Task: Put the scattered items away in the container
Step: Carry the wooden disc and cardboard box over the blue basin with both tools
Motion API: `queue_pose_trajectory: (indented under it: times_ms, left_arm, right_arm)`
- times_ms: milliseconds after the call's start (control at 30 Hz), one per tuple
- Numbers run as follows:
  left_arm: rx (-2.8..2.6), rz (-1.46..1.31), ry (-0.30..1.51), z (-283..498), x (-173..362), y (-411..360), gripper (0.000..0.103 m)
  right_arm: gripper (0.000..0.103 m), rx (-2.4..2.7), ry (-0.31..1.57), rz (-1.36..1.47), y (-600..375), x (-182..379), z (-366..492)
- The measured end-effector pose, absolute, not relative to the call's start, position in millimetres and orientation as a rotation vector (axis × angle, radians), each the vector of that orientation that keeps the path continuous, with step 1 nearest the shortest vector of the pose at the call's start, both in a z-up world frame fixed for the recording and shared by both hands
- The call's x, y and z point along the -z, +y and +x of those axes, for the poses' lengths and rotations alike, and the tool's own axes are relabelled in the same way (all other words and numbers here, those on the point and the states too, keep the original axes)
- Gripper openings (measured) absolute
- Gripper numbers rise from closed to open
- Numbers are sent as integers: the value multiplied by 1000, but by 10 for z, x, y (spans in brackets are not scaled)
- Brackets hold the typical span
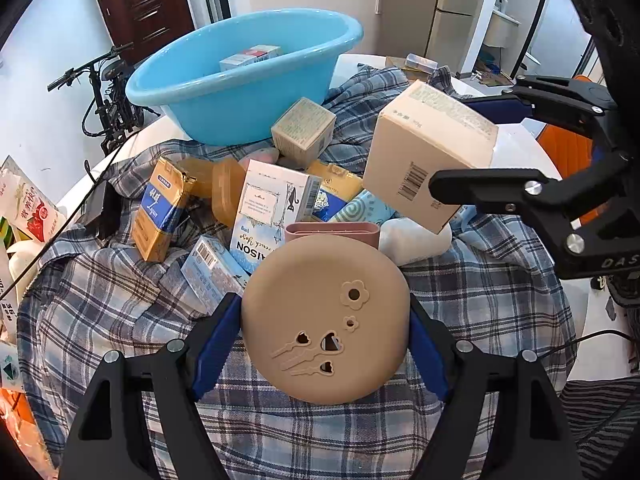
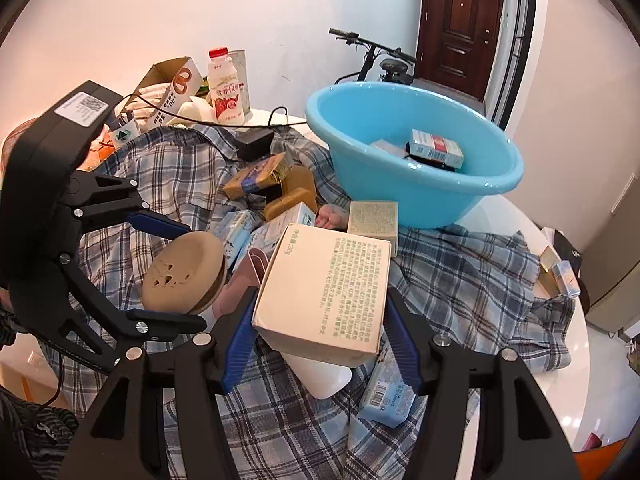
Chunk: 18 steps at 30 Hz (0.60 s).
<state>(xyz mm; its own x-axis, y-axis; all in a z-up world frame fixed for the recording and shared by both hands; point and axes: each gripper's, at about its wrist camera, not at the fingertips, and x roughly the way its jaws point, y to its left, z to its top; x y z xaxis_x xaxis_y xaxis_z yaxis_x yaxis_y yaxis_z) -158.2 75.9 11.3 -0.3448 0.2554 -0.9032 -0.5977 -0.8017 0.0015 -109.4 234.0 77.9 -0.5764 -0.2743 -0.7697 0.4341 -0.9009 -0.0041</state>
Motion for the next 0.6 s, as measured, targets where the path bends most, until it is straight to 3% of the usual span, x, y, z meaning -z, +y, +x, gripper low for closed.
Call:
queue_pose_trajectory:
  times_ms: [600]
  left_arm:
    - [-2172, -1356, 487, -1681, -221, 861, 81]
  right_arm:
    - [60, 2476, 256, 1129, 2378, -885, -1140]
